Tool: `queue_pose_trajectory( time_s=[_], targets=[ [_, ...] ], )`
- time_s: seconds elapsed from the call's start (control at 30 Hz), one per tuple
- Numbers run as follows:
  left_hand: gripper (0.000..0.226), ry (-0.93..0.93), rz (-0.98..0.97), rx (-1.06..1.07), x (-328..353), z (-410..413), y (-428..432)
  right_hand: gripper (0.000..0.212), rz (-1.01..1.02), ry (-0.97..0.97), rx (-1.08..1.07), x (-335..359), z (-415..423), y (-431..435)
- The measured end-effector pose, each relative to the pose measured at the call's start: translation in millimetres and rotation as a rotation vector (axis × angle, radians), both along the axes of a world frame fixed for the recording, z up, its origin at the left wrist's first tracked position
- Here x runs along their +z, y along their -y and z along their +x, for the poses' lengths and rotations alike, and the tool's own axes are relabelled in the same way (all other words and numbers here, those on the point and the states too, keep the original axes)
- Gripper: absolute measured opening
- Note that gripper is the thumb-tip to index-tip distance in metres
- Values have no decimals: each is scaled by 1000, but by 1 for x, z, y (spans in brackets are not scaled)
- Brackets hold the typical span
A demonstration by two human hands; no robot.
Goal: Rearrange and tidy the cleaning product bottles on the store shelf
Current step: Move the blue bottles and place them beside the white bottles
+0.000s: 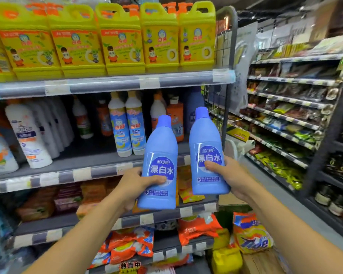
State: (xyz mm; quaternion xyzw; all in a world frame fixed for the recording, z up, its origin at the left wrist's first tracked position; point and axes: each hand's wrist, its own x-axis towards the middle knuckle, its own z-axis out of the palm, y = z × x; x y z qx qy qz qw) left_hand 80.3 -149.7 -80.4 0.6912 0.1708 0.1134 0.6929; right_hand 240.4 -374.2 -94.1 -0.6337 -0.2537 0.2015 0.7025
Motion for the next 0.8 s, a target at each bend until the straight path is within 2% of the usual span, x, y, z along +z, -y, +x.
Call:
queue_pose_trajectory(
  time_s=[0.1,0.2,0.33,0.47,0.8],
  targets=[
    [57,4,-9,2,1,14,4,54,2,6,0,5,19,3],
    [68,20,-25,15,5,30,8,43,-2,17,-11,14,48,-2],
    [73,45,-46,57,7,55,13,29,-3,30,-24,26,94,-21],
    [73,84,-61,115,5,78,17,43,-11,11,-17,34,140,-41],
    [68,134,-44,201,3,121,17,56,79,70,-92,30,218,-80]
  ],
)
